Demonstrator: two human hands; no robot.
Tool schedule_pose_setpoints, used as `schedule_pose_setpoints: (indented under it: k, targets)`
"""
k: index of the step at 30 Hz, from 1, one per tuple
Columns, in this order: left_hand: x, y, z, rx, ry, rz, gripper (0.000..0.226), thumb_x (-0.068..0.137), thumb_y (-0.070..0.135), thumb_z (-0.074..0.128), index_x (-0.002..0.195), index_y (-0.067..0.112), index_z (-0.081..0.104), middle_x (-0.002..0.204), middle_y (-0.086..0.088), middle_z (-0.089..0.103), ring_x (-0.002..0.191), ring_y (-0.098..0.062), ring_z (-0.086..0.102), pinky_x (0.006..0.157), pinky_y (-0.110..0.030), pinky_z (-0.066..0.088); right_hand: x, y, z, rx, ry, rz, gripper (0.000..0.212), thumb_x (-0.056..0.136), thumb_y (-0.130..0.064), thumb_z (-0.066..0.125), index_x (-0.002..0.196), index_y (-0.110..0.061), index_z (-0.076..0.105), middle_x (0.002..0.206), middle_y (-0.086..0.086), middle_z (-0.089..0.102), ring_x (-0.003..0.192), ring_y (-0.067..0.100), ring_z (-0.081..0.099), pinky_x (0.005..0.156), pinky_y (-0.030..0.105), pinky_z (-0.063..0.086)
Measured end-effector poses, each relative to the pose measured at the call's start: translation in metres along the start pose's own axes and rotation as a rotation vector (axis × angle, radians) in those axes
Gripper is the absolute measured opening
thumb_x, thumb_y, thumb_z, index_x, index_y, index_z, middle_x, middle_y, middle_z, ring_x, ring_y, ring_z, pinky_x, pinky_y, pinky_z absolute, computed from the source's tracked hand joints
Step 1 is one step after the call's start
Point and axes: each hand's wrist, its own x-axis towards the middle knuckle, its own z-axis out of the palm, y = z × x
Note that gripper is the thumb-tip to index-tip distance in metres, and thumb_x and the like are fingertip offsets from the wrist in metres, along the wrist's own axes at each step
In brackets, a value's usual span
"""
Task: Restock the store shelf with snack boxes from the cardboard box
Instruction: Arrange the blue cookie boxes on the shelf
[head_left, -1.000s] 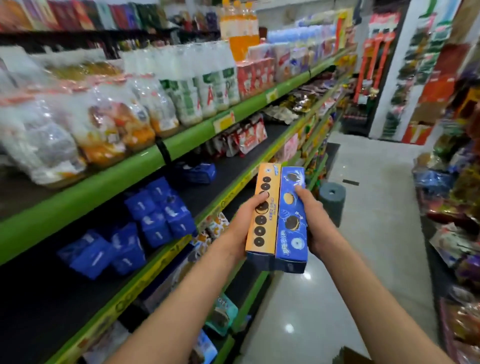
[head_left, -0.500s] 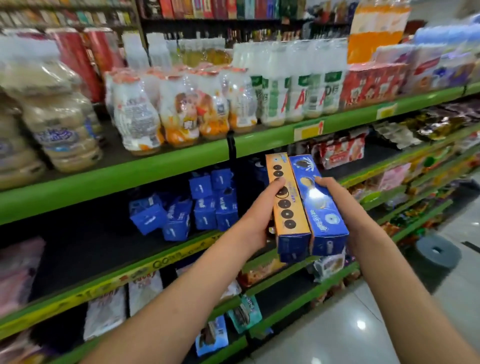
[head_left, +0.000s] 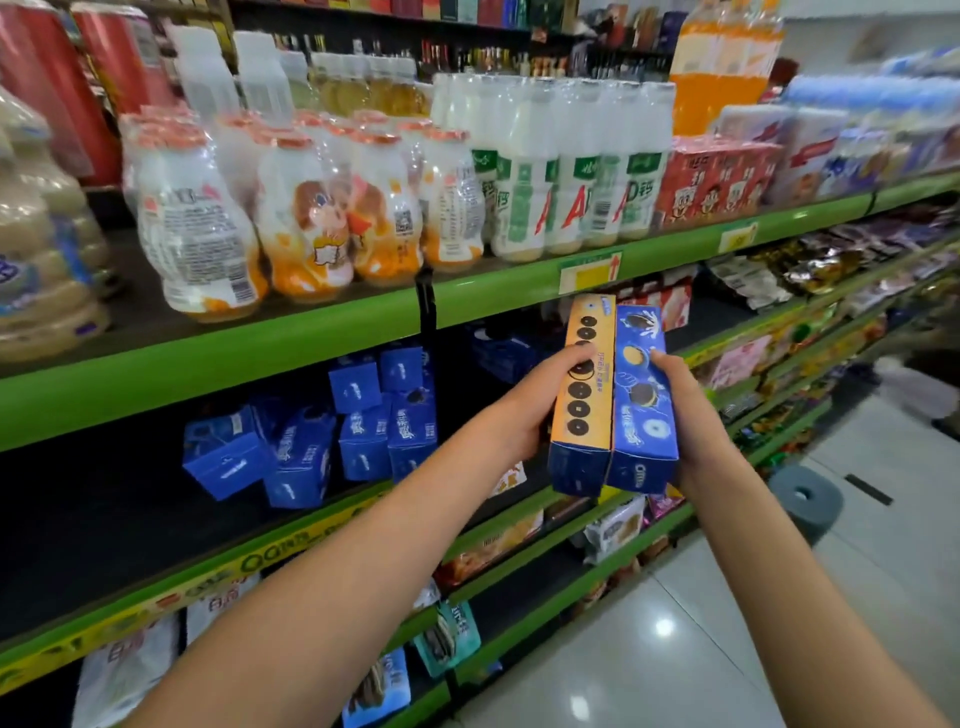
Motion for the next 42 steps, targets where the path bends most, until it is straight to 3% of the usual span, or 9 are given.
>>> schedule_pose_setpoints:
  k: [7, 12, 16, 20, 28, 31, 36, 40, 42]
  targets:
    - [0.025, 0.010, 0.002, -0.048, 0.009, -0.004, 0.034, 0.094, 0.046, 0.055, 0.093, 0.016, 0.071, 0.091, -0.009, 0.075, 0.075, -0.023, 0.070, 0.073, -0.032, 0.055, 0.025, -0.017, -0.001, -0.052, 0.015, 0.025, 0.041, 0.090, -0.055, 0.057, 0.107, -0.018, 0.066, 0.093, 0.007, 0.078, 0.073, 0.023, 0.075, 0.061, 0.032, 0.058]
    - [0.042, 0.019, 0.004, -0.079, 0.096, 0.027, 0.039, 0.093, 0.050, 0.055, 0.096, 0.015, 0.071, 0.102, -0.014, 0.071, 0.088, -0.028, 0.067, 0.087, -0.037, 0.052, 0.062, -0.035, -0.001, -0.102, -0.066, 0.044, 0.039, 0.090, -0.052, 0.058, 0.101, -0.016, 0.067, 0.085, 0.007, 0.077, 0.064, 0.021, 0.074, 0.050, 0.027, 0.055]
    - [0.054, 0.022, 0.003, -0.185, 0.204, 0.024, 0.037, 0.092, 0.049, 0.055, 0.088, 0.015, 0.069, 0.083, -0.008, 0.074, 0.070, -0.023, 0.070, 0.069, -0.029, 0.054, 0.097, -0.038, 0.003, -0.118, -0.159, 0.094, 0.034, 0.092, -0.048, 0.060, 0.092, -0.015, 0.065, 0.076, 0.007, 0.076, 0.058, 0.019, 0.072, 0.047, 0.026, 0.055]
    - [0.057, 0.024, -0.005, -0.343, 0.326, 0.061, 0.036, 0.096, 0.044, 0.050, 0.083, 0.015, 0.066, 0.067, -0.007, 0.073, 0.056, -0.021, 0.070, 0.050, -0.024, 0.055, 0.128, -0.035, 0.021, -0.135, -0.303, 0.143, 0.031, 0.094, -0.045, 0.058, 0.091, -0.015, 0.065, 0.078, 0.007, 0.076, 0.063, 0.020, 0.073, 0.060, 0.030, 0.059]
    - [0.051, 0.017, -0.007, -0.560, 0.525, 0.228, 0.041, 0.096, 0.047, 0.047, 0.091, 0.013, 0.069, 0.081, -0.012, 0.075, 0.069, -0.028, 0.071, 0.071, -0.037, 0.053, 0.159, -0.017, 0.042, -0.020, -0.524, 0.241, 0.026, 0.097, -0.037, 0.054, 0.098, -0.013, 0.064, 0.087, 0.008, 0.075, 0.073, 0.022, 0.072, 0.072, 0.034, 0.056]
    - [0.058, 0.020, 0.001, -0.485, 0.560, 0.237, 0.031, 0.096, 0.038, 0.050, 0.087, 0.014, 0.067, 0.077, -0.008, 0.073, 0.068, -0.024, 0.069, 0.067, -0.032, 0.055, 0.169, -0.019, 0.038, 0.043, -0.522, 0.212, 0.027, 0.099, -0.035, 0.051, 0.090, -0.013, 0.064, 0.075, 0.006, 0.075, 0.064, 0.019, 0.072, 0.056, 0.028, 0.058]
    - [0.071, 0.044, 0.002, -0.340, 0.555, 0.279, 0.035, 0.101, 0.035, 0.040, 0.087, 0.015, 0.064, 0.073, -0.005, 0.074, 0.063, -0.020, 0.072, 0.058, -0.028, 0.058, 0.181, -0.030, 0.045, 0.136, -0.466, 0.239, 0.041, 0.096, -0.049, 0.048, 0.091, -0.012, 0.066, 0.077, 0.010, 0.076, 0.064, 0.025, 0.074, 0.051, 0.036, 0.059]
    - [0.077, 0.040, -0.002, -0.280, 0.680, 0.227, 0.034, 0.103, 0.034, 0.042, 0.086, 0.016, 0.065, 0.071, -0.003, 0.074, 0.066, -0.019, 0.071, 0.061, -0.028, 0.057, 0.195, -0.025, 0.039, -0.007, -0.470, 0.232, 0.041, 0.094, -0.051, 0.054, 0.103, -0.014, 0.068, 0.094, 0.009, 0.076, 0.079, 0.025, 0.074, 0.073, 0.040, 0.059]
    - [0.078, 0.035, -0.004, -0.283, 0.732, 0.233, 0.031, 0.103, 0.035, 0.045, 0.088, 0.018, 0.067, 0.077, -0.004, 0.074, 0.071, -0.021, 0.070, 0.064, -0.030, 0.057, 0.198, -0.023, 0.032, -0.103, -0.468, 0.201, 0.034, 0.093, -0.049, 0.057, 0.103, -0.018, 0.069, 0.095, 0.005, 0.077, 0.080, 0.022, 0.075, 0.068, 0.036, 0.059]
